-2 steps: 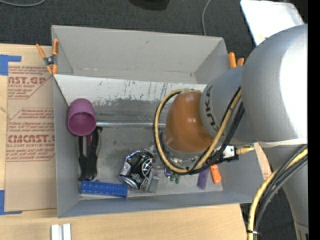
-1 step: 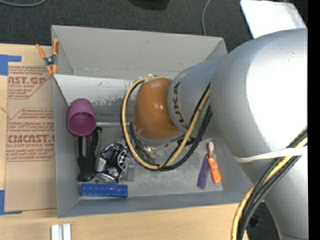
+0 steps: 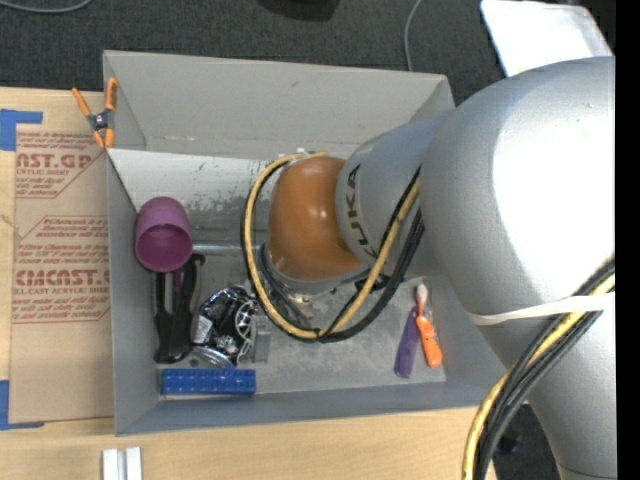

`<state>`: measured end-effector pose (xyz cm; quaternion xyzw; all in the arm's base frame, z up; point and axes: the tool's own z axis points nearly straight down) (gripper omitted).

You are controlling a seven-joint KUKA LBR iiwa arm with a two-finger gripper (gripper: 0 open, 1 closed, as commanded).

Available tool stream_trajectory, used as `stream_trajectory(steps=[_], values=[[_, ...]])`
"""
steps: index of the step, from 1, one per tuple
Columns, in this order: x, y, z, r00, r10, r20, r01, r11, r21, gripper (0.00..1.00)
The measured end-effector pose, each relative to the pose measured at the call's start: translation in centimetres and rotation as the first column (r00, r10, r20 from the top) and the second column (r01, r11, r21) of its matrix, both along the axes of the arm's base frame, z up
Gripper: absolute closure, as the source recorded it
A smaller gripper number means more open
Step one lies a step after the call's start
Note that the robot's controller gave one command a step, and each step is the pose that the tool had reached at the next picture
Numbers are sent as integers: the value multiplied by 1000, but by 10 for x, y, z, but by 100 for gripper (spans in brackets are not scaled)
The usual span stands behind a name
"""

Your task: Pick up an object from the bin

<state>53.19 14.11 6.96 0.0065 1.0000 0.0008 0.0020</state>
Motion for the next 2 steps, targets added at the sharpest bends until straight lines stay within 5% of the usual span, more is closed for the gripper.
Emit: stream_trajectory(steps=[2], values=[[-22, -9, 6, 999, 36, 37, -36, 999, 5, 100]])
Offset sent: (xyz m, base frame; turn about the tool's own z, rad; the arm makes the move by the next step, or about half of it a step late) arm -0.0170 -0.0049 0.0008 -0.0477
